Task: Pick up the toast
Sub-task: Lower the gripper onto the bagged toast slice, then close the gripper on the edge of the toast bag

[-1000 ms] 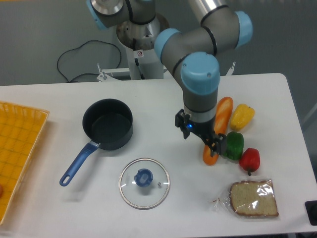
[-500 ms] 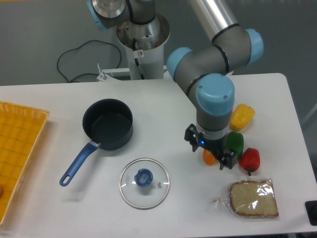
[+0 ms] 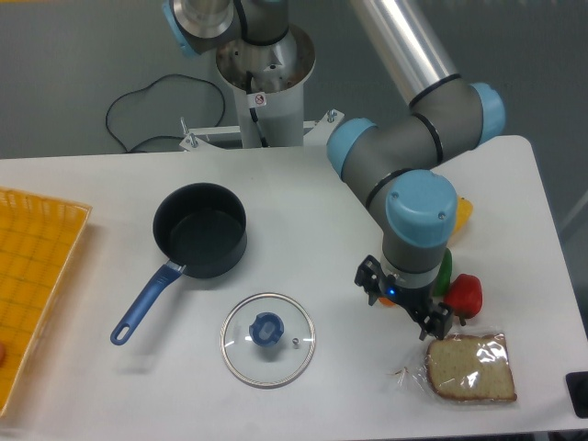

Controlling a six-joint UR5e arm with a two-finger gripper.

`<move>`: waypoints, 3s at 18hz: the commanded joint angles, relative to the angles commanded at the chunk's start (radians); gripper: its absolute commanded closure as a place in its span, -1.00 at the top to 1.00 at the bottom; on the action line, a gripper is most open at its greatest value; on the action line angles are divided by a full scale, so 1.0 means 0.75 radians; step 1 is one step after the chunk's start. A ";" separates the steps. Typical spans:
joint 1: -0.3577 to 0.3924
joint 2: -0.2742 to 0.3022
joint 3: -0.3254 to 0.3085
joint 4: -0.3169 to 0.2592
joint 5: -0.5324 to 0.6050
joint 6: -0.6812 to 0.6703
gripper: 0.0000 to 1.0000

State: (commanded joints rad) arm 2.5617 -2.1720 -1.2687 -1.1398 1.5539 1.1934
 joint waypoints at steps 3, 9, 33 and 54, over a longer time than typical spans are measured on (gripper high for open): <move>0.018 -0.033 0.019 0.035 0.000 0.004 1.00; 0.022 -0.094 0.029 0.108 0.000 0.002 1.00; 0.012 -0.217 0.035 0.237 -0.049 -0.004 0.92; 0.002 -0.276 0.029 0.286 -0.049 -0.002 0.78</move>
State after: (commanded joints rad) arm 2.5633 -2.3792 -1.2471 -0.9250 1.5171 1.1919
